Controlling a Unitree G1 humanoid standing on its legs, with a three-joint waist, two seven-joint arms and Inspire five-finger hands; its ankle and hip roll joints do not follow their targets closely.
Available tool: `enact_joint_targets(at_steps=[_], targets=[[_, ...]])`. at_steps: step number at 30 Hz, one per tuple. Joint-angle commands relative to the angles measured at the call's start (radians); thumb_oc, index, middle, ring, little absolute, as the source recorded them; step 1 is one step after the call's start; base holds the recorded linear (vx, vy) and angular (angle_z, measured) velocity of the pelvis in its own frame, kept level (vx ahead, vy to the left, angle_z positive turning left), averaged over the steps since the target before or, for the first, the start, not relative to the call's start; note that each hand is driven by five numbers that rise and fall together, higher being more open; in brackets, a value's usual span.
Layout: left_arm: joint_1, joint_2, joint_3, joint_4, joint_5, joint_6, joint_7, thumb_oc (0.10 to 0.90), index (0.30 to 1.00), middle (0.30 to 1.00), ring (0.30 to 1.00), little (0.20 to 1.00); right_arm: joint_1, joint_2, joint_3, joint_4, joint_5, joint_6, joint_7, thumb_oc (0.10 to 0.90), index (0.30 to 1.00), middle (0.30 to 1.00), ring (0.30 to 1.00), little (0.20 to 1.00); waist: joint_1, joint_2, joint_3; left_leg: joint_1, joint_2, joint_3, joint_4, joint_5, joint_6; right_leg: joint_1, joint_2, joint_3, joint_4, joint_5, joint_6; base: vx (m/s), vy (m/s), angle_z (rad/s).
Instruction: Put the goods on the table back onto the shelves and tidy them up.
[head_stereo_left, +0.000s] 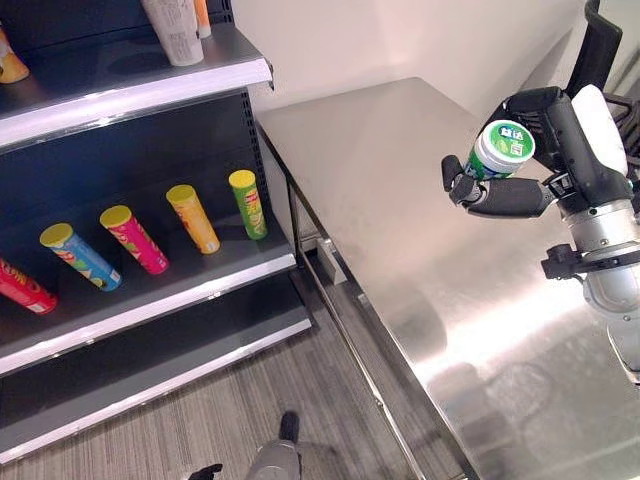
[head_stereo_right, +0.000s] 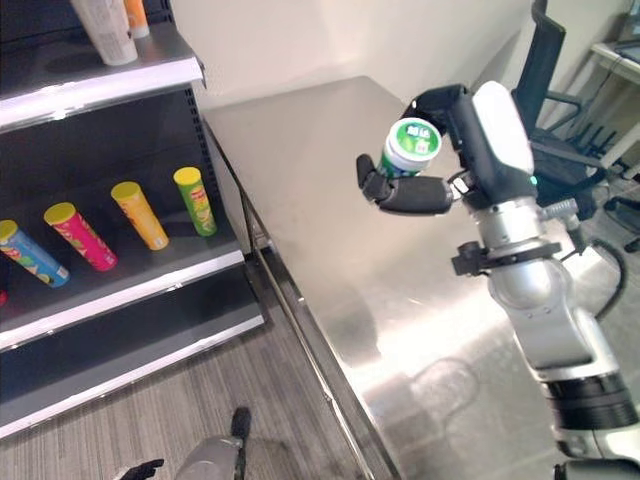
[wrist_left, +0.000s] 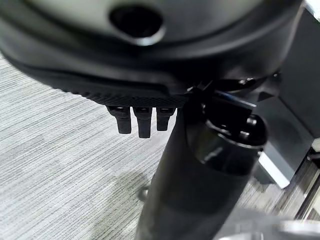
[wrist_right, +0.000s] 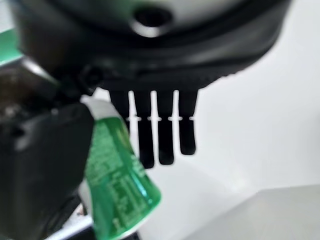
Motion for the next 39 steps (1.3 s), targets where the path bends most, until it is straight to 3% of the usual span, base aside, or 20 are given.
enact_joint_targets(at_steps=[1,3,4,8,10,12,14,16,18,21,22,23,24,25,26,28,29,31,37,39], targets=[[-0.045,0.060,-0.045,-0.057,0.027,-0.042,0.005,0.800,0.900,0.900,0.900,0.900,-0.121,-0.039,-0.088,-0.074,0.046,-0.065,-0.062,0.400,0.300,0.300,0.300,0.300,-0.013,-0.016,-0.107,0.114,0.238,-0.020,-0.030,-0.047,-0.169,-0.186,-0.051,0.025,-0.125,0.106,0.058,-0.05,0.262,1.16],[-0.044,0.059,-0.047,-0.063,0.029,-0.041,0.004,0.800,0.900,0.900,0.900,0.900,-0.117,-0.043,-0.095,-0.081,0.047,-0.063,-0.061,0.400,0.300,0.300,0.300,0.300,-0.020,-0.007,-0.111,0.137,0.263,-0.011,-0.034,-0.036,-0.179,-0.188,-0.058,0.014,-0.118,0.109,0.062,-0.05,0.248,1.02],[-0.051,0.061,-0.056,-0.064,0.038,-0.044,0.004,0.800,0.900,0.900,0.900,0.900,-0.112,-0.053,-0.106,-0.088,0.045,-0.064,-0.061,0.400,0.300,0.300,0.300,0.300,-0.039,0.004,-0.119,0.166,0.300,0.007,-0.038,-0.015,-0.194,-0.203,-0.089,-0.009,-0.101,0.121,0.076,-0.09,0.345,0.51],[-0.043,0.059,-0.056,-0.067,0.055,-0.040,-0.007,0.800,0.900,0.900,0.900,0.900,-0.073,-0.069,-0.164,-0.115,0.028,-0.053,-0.057,0.400,0.300,0.300,0.300,0.300,-0.063,0.028,-0.152,0.202,0.280,0.024,-0.092,-0.064,-0.205,-0.211,-0.148,-0.037,-0.080,0.160,0.112,-0.05,0.363,0.61],[-0.049,0.067,-0.070,-0.063,0.076,-0.042,-0.016,0.800,0.900,0.900,0.900,0.900,-0.058,-0.064,-0.193,-0.121,0.016,-0.054,-0.065,0.400,0.300,0.300,0.300,0.300,-0.061,0.029,-0.158,0.203,0.241,0.044,-0.122,-0.124,-0.191,-0.221,-0.206,-0.054,-0.062,0.193,0.140,-0.04,0.369,0.43],[-0.049,0.073,-0.074,-0.067,0.082,-0.041,-0.020,0.800,0.900,0.900,0.900,0.900,-0.049,-0.060,-0.207,-0.125,0.010,-0.050,-0.066,0.400,0.300,0.300,0.300,0.300,-0.060,0.027,-0.161,0.204,0.220,0.047,-0.137,-0.135,-0.183,-0.225,-0.231,-0.059,-0.053,0.207,0.151,-0.04,0.317,0.30],[-0.067,0.091,-0.076,-0.044,0.112,-0.046,-0.023,0.800,0.900,0.900,0.900,0.900,-0.030,-0.047,-0.237,-0.138,-0.021,-0.036,-0.070,0.400,0.300,0.300,0.300,0.300,-0.062,0.014,-0.168,0.225,0.130,0.055,-0.207,-0.160,-0.150,-0.236,-0.320,-0.070,-0.025,0.261,0.196,-0.02,0.490,0.44],[-0.067,0.096,-0.072,-0.036,0.119,-0.054,-0.021,0.800,0.900,0.900,0.900,0.900,-0.031,-0.042,-0.240,-0.143,-0.034,-0.035,-0.076,0.400,0.300,0.300,0.300,0.300,-0.060,0.004,-0.169,0.230,0.096,0.059,-0.224,-0.168,-0.135,-0.240,-0.353,-0.071,-0.017,0.286,0.213,0.00,0.345,0.46],[-0.069,0.105,-0.065,-0.023,0.131,-0.053,-0.017,0.800,0.900,0.900,0.900,0.900,-0.037,-0.029,-0.235,-0.150,-0.054,-0.022,-0.082,0.400,0.300,0.300,0.300,0.300,-0.056,-0.009,-0.171,0.236,0.026,0.063,-0.246,-0.187,-0.098,-0.248,-0.418,-0.082,0.002,0.330,0.232,-0.02,0.379,0.35],[-0.073,0.121,-0.051,-0.017,0.136,-0.051,-0.016,0.800,0.900,0.900,0.900,0.900,-0.028,-0.005,-0.244,-0.165,-0.056,-0.016,-0.085,0.400,0.300,0.300,0.300,0.300,-0.063,-0.022,-0.162,0.234,-0.007,0.061,-0.250,-0.194,-0.081,-0.267,-0.444,-0.048,0.057,0.364,0.236,0.00,0.200,0.10],[-0.073,0.122,-0.050,-0.017,0.136,-0.050,-0.017,0.800,0.900,0.900,0.900,0.900,-0.026,-0.004,-0.245,-0.166,-0.056,-0.015,-0.085,0.400,0.300,0.300,0.300,0.300,-0.062,-0.024,-0.163,0.233,-0.008,0.062,-0.250,-0.194,-0.081,-0.270,-0.446,-0.046,0.059,0.364,0.236,-0.09,0.104,0.21],[-0.076,0.132,-0.044,-0.035,0.128,-0.046,-0.017,0.800,0.900,0.900,0.900,0.900,-0.013,0.002,-0.256,-0.182,-0.056,-0.014,-0.082,0.400,0.300,0.300,0.300,0.300,-0.082,-0.027,-0.144,0.224,-0.017,0.063,-0.253,-0.168,-0.064,-0.306,-0.425,0.008,0.101,0.370,0.214,-0.11,0.167,0.25],[-0.079,0.140,-0.042,-0.043,0.123,-0.043,-0.020,0.800,0.900,0.900,0.900,0.900,-0.003,0.007,-0.272,-0.196,-0.042,-0.021,-0.079,0.400,0.300,0.300,0.300,0.300,-0.096,-0.027,-0.140,0.218,-0.017,0.061,-0.253,-0.159,-0.056,-0.328,-0.371,0.070,0.129,0.322,0.200,-0.10,0.161,0.23],[-0.079,0.140,-0.042,-0.044,0.123,-0.043,-0.020,0.800,0.900,0.900,0.900,0.900,-0.002,0.008,-0.273,-0.197,-0.042,-0.021,-0.079,0.400,0.300,0.300,0.300,0.300,-0.093,-0.027,-0.140,0.218,-0.016,0.063,-0.253,-0.159,-0.057,-0.332,-0.370,0.073,0.133,0.319,0.198,-0.02,0.076,0.12],[-0.080,0.143,-0.043,-0.046,0.119,-0.042,-0.020,0.800,0.900,0.900,0.900,0.900,0.005,0.013,-0.281,-0.205,-0.023,-0.028,-0.070,0.400,0.300,0.300,0.300,0.300,-0.100,-0.027,-0.138,0.215,-0.015,0.062,-0.253,-0.154,-0.054,-0.349,-0.325,0.113,0.148,0.281,0.184,-0.01,0.018,0.06],[-0.083,0.145,-0.048,-0.051,0.120,-0.043,-0.024,0.800,0.900,0.900,0.900,0.900,-0.011,0.022,-0.274,-0.220,0.033,-0.048,-0.052,0.400,0.300,0.300,0.300,0.300,-0.111,-0.035,-0.145,0.201,-0.023,0.050,-0.253,-0.147,-0.052,-0.334,-0.214,0.191,0.073,0.195,0.169,0.00,-0.024,-0.07],[-0.084,0.145,-0.048,-0.051,0.120,-0.043,-0.024,0.800,0.900,0.900,0.900,0.900,-0.012,0.022,-0.274,-0.220,0.034,-0.048,-0.052,0.400,0.300,0.300,0.300,0.300,-0.111,-0.035,-0.145,0.198,-0.024,0.050,-0.253,-0.142,-0.052,-0.334,-0.213,0.190,0.066,0.201,0.167,0.03,-0.043,0.25],[-0.077,0.135,-0.041,-0.060,0.101,-0.041,-0.028,0.800,0.900,0.900,0.900,0.900,-0.034,0.045,-0.242,-0.244,0.095,-0.065,-0.018,0.400,0.300,0.300,0.300,0.300,-0.107,-0.049,-0.141,0.207,-0.033,0.027,-0.246,-0.140,-0.051,-0.334,-0.161,0.290,0.037,0.188,0.152,0.08,-0.047,0.42],[-0.066,0.104,-0.053,-0.052,0.096,-0.041,-0.040,0.800,0.900,0.900,0.900,0.900,-0.104,0.069,-0.157,-0.249,0.163,-0.074,0.026,0.400,0.300,0.300,0.300,0.300,-0.089,-0.053,-0.172,0.203,-0.028,0.020,-0.241,-0.134,-0.060,-0.268,-0.141,0.273,-0.055,0.201,0.151,0.06,-0.054,-0.05],[-0.059,0.093,-0.060,-0.044,0.098,-0.034,-0.038,0.800,0.900,0.900,0.900,0.900,-0.158,0.089,-0.072,-0.257,0.186,-0.065,0.061,0.400,0.300,0.300,0.300,0.300,-0.069,-0.057,-0.184,0.198,-0.018,0.011,-0.232,-0.133,-0.068,-0.240,-0.142,0.254,-0.076,0.199,0.149,0.04,-0.065,0.10]])
